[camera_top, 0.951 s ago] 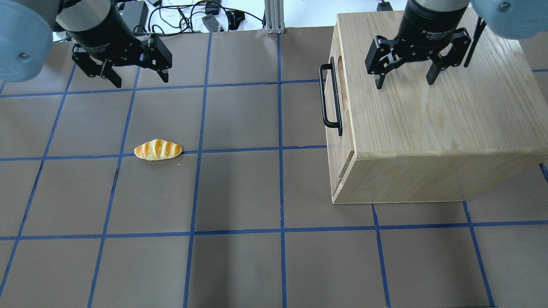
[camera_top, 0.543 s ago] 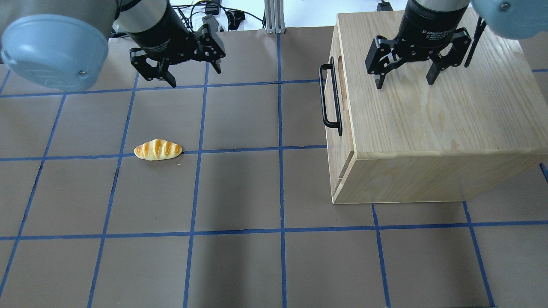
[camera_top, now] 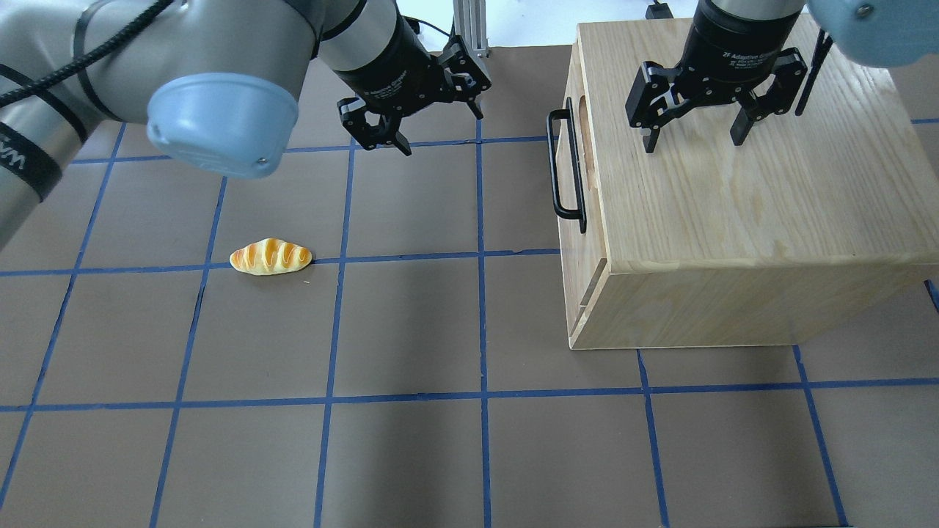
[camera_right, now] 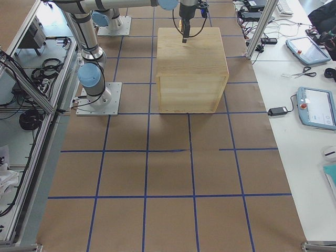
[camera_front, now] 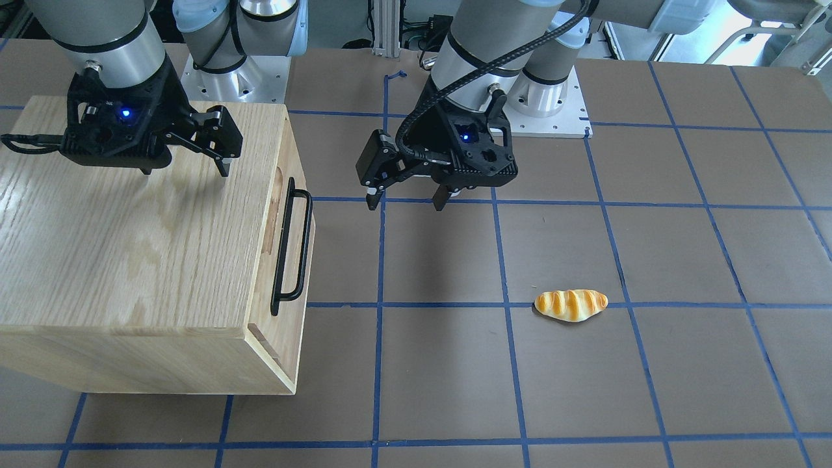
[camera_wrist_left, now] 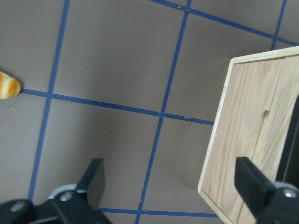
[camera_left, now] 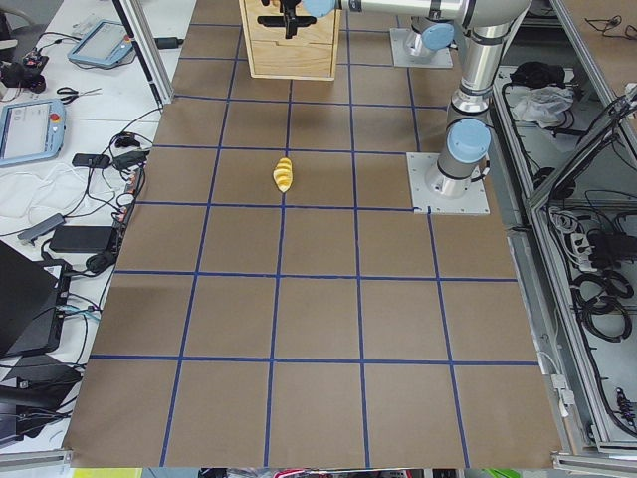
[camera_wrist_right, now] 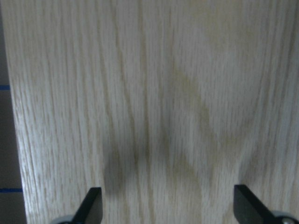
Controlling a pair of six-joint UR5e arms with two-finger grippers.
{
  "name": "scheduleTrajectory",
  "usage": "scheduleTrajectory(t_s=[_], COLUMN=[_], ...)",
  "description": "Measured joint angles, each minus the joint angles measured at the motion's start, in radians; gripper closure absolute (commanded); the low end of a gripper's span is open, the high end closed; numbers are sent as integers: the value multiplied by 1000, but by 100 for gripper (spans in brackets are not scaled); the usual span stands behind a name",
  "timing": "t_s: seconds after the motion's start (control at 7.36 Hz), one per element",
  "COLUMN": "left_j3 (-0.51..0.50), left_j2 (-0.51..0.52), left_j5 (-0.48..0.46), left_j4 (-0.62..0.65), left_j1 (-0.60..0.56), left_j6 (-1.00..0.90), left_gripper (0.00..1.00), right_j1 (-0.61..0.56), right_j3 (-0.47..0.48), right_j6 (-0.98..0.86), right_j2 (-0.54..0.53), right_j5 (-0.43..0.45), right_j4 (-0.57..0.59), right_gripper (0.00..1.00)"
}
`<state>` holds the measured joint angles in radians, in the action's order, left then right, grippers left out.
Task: Open upper drawer
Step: 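Move the left gripper toward the black handle on the cabinet drawer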
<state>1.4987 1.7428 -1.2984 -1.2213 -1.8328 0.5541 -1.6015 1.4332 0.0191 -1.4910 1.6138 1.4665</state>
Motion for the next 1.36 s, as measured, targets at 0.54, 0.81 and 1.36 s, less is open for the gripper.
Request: scheduleTrajectory(t_s=[0.54,0.81,1.36], left_j3=[0,0,2], left_j2=[92,122,136], left_j5=[14,14,14], left_j4=[96,133,140], left_j1=[-72,-89,-103], left_j6=[81,94,97], left_gripper=[0,0,0], right_j1=[0,0,0], right_j3=[0,0,0], right_j6=[0,0,0], right_j2=[0,0,0], right_j5=[0,0,0], right_j4=[0,0,0], right_gripper=[0,0,0])
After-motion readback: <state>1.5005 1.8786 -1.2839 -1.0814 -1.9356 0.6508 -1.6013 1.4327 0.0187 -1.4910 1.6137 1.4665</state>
